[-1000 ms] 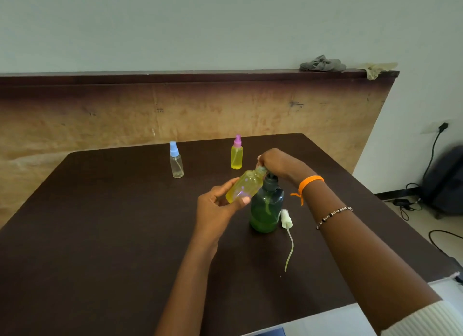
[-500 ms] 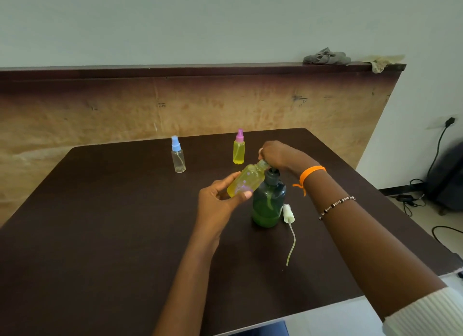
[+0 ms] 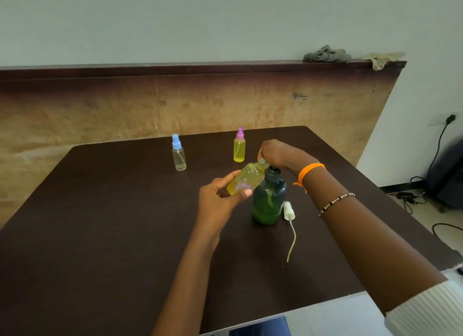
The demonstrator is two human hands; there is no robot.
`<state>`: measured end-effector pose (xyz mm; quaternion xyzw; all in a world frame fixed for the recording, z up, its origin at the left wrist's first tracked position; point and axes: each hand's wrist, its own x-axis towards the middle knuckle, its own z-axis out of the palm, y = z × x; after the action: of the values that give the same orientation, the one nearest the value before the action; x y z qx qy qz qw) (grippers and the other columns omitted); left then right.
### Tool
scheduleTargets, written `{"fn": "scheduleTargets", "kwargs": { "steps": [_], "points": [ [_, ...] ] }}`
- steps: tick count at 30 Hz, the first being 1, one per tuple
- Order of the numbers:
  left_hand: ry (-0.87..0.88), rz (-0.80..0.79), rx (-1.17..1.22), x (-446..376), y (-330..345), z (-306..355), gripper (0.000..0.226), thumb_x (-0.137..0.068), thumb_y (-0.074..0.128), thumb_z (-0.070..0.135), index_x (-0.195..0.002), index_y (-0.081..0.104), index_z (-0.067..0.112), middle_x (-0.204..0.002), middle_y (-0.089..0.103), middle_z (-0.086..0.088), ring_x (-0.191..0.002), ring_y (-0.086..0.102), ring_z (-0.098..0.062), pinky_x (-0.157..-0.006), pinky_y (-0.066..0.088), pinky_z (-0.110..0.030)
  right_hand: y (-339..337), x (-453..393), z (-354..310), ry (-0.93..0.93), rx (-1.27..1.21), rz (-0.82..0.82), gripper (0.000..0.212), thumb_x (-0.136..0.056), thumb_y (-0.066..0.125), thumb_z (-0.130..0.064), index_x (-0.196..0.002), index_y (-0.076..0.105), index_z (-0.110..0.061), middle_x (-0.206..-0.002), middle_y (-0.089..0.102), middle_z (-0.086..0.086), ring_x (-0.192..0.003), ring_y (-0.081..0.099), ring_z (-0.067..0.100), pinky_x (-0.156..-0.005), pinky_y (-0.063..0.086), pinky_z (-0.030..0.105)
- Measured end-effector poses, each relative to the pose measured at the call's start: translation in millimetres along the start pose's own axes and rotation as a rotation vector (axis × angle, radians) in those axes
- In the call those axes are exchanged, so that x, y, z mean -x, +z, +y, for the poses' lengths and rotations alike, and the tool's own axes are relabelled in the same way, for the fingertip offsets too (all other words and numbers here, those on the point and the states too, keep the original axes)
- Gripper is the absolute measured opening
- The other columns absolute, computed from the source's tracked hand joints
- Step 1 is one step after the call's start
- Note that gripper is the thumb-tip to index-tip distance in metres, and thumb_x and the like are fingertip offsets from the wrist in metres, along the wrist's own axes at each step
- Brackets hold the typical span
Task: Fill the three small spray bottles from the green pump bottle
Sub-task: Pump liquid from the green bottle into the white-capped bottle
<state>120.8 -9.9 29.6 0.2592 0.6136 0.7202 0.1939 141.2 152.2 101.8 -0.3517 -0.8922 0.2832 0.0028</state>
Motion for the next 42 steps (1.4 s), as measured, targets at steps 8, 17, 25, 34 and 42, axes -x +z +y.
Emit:
{"fn": "scheduleTargets", "kwargs": {
  "steps": [8, 17, 25, 34, 42],
  "points": [
    [-0.023, -0.006, 0.011, 0, 2, 0, 0.046, -0.074, 0.074, -0.002, -0.110, 0.063, 0.026, -0.102, 0.065, 0.004, -0.085, 0.063, 0.000, -0.068, 0.048, -0.008, 3, -5, 3, -0.009, 0.017, -0.011, 0.032, -0.093, 0.040, -0.003, -0.119, 0.057, 0.005, -0.127, 0.057, 0.021, -0.104, 0.056, 0.033, -0.096, 0.047, 0.039],
    [-0.018, -0.026, 0.007, 0, 0, 3, 0.047, -0.074, 0.074, -0.001, -0.111, 0.064, 0.026, -0.107, 0.065, 0.003, -0.093, 0.063, -0.004, -0.071, 0.050, -0.009, -6, 11, -5, 0.015, -0.007, -0.079, 0.038, -0.093, 0.039, -0.002, -0.128, 0.052, 0.003, -0.131, 0.054, 0.022, -0.093, 0.045, 0.020, -0.074, 0.045, 0.029],
    [-0.022, -0.037, 0.041, -2, 1, -3, 0.045, -0.075, 0.073, -0.004, -0.109, 0.065, 0.024, -0.112, 0.067, -0.004, -0.091, 0.066, -0.002, -0.068, 0.050, -0.010, -3, -1, -5, 0.027, 0.111, -0.088, 0.028, -0.095, 0.044, -0.005, -0.114, 0.060, 0.006, -0.111, 0.064, 0.018, -0.083, 0.052, 0.021, -0.079, 0.048, 0.032],
    [-0.023, -0.078, 0.021, -3, 3, -23, 0.046, -0.077, 0.068, -0.010, -0.114, 0.062, 0.017, -0.109, 0.067, -0.004, -0.087, 0.067, 0.000, -0.071, 0.050, -0.012, 6, -5, 9, 0.031, -0.386, 0.037, 0.038, -0.096, 0.035, -0.011, -0.075, 0.067, -0.007, -0.084, 0.062, 0.011, -0.074, 0.053, 0.021, -0.077, 0.045, 0.034],
    [-0.056, -0.070, 0.012, 10, -1, -42, 0.038, -0.084, 0.064, 0.000, -0.121, 0.057, 0.008, -0.099, 0.069, 0.009, -0.083, 0.066, 0.003, -0.076, 0.049, -0.012, 11, 6, 22, -0.063, -1.175, 0.096, 0.057, -0.100, 0.016, -0.049, -0.079, 0.056, -0.014, -0.087, 0.064, 0.007, -0.077, 0.058, 0.019, -0.071, 0.038, 0.028]
  ]
}}
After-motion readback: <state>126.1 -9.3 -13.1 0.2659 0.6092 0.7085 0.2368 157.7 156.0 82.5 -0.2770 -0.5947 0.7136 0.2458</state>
